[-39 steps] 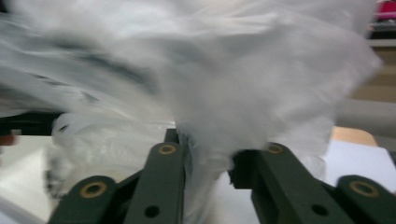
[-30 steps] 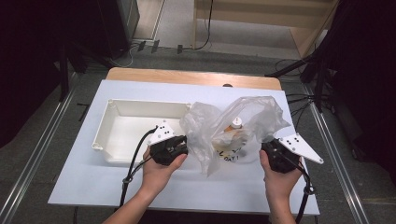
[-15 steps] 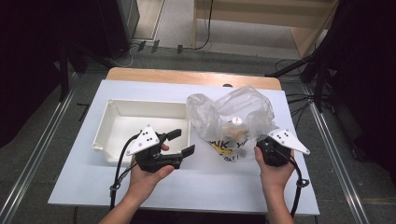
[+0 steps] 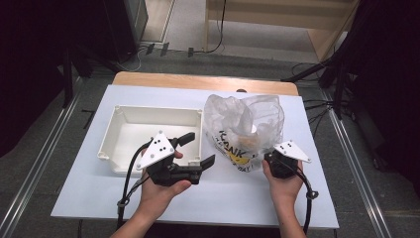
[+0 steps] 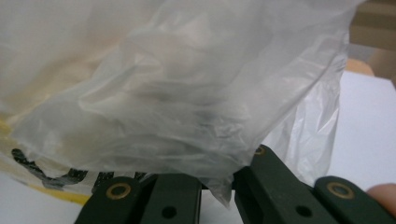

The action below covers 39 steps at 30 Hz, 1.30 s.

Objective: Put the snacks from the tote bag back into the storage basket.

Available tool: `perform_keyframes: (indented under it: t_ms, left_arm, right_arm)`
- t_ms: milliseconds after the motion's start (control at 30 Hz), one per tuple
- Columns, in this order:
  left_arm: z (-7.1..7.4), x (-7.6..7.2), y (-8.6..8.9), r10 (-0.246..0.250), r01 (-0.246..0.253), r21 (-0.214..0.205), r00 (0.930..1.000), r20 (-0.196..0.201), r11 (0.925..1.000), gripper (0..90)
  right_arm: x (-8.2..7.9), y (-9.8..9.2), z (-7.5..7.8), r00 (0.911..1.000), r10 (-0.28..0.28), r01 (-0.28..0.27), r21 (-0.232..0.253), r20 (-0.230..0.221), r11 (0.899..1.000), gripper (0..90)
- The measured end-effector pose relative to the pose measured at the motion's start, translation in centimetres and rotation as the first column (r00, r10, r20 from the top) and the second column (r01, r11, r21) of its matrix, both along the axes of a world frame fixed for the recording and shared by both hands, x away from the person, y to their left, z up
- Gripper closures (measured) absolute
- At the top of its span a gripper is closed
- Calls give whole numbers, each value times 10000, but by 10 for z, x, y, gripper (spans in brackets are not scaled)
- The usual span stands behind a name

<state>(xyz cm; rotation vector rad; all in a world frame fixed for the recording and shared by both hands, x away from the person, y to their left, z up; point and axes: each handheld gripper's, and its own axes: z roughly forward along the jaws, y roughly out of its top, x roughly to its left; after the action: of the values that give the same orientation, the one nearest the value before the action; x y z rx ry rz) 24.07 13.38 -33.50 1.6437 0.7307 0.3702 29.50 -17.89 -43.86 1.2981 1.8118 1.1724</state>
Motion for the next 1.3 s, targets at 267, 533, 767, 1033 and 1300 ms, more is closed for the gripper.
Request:
perform_keyframes:
  t_ms: [267, 533, 767, 1033, 1300]
  left_arm:
    - [2, 8, -19, 296, -292, 568, 9995, -61, 9980, 171]
    - [-1, 24, -42, 272, -263, 631, 9995, -141, 9977, 202]
    - [0, 41, -64, 612, -622, 1075, 9980, 123, 9923, 302]
    - [-11, 65, -76, 1186, -1157, 1430, 9929, -121, 9829, 578]
    - [-32, 74, -71, 1205, -1078, 1472, 9895, -803, 9832, 900]
  right_arm:
    - [2, 6, -22, 9969, 189, -219, -378, -764, 9990, 900]
    - [1, 8, -26, 9952, 292, -349, -605, -929, 9976, 898]
    - [-2, 8, -23, 9960, 370, -424, -653, -815, 9970, 899]
    - [-5, 5, -21, 9959, 581, -629, -684, -700, 9957, 894]
    - [-7, 0, -16, 9964, 624, -648, -418, -578, 9970, 884]
